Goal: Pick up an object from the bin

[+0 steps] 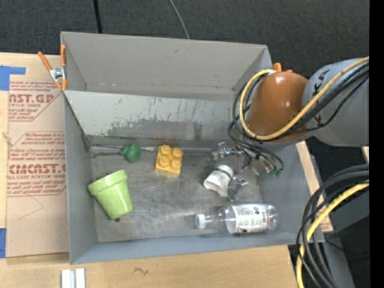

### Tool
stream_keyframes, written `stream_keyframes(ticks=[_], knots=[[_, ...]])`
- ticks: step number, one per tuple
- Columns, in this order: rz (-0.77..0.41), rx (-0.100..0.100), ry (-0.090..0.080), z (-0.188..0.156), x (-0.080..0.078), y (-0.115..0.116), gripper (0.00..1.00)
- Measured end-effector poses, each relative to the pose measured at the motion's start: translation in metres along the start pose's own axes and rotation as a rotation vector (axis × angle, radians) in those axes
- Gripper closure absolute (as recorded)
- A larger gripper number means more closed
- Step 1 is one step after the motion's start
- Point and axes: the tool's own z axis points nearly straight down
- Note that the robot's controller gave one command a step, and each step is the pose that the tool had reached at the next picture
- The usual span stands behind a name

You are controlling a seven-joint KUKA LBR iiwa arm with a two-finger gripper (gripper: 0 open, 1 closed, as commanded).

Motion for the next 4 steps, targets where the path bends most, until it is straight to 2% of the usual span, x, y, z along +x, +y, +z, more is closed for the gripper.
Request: stream_keyframes(ticks=[1, 2, 4], knots=[[0.069, 0.000, -0.003, 0.026, 0.014, -0.011, 0.00], [-0.148, 0.006, -0.002, 0.026, -0.003, 0.001, 1.00], [-0.147, 0.004, -0.001, 0.022, -0.003, 0.002, 1.00]])
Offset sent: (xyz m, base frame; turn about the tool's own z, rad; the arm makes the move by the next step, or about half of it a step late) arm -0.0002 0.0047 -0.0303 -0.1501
